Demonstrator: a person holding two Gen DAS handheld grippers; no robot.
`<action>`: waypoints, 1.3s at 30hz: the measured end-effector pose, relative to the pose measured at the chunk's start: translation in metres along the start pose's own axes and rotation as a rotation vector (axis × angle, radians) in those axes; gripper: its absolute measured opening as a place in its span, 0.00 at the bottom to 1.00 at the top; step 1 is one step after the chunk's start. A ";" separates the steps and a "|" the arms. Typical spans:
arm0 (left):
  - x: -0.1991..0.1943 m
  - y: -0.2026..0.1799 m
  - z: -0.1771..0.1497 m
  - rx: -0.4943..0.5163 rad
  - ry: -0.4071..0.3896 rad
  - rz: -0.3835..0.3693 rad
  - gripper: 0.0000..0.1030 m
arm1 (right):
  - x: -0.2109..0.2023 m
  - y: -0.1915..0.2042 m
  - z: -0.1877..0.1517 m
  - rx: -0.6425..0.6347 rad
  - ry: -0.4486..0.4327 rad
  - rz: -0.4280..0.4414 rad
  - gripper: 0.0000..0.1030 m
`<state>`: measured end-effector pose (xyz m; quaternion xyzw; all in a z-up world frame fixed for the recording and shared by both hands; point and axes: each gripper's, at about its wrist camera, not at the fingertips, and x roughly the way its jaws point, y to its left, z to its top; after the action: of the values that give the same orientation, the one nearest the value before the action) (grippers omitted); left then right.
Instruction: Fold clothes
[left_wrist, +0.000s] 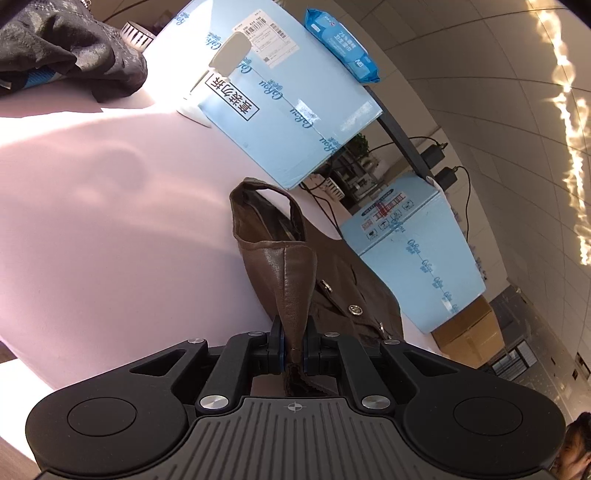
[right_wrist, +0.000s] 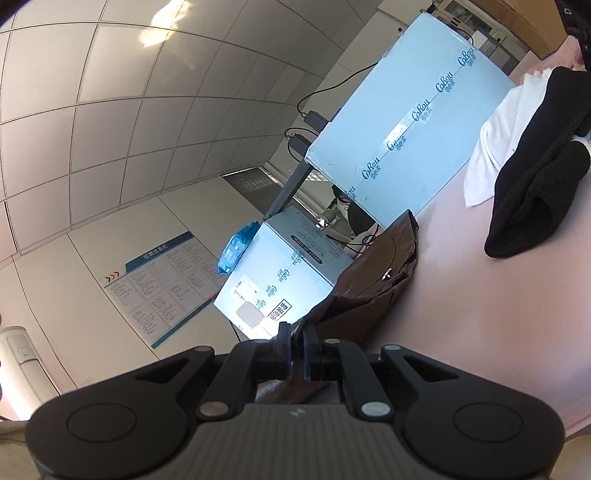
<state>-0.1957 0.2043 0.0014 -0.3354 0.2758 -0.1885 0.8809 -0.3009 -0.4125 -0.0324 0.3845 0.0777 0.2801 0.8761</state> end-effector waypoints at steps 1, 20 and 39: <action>-0.003 0.000 -0.003 0.001 0.000 -0.006 0.08 | -0.004 0.005 -0.001 -0.020 -0.012 0.011 0.06; 0.066 -0.051 0.121 0.009 0.053 0.036 0.08 | 0.134 0.037 0.127 -0.276 -0.017 -0.033 0.06; 0.307 -0.021 0.205 -0.080 0.237 0.251 0.22 | 0.330 -0.116 0.174 -0.078 0.060 -0.548 0.07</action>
<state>0.1650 0.1311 0.0332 -0.3086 0.4249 -0.1043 0.8446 0.0845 -0.4038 0.0313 0.3069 0.1939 0.0469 0.9306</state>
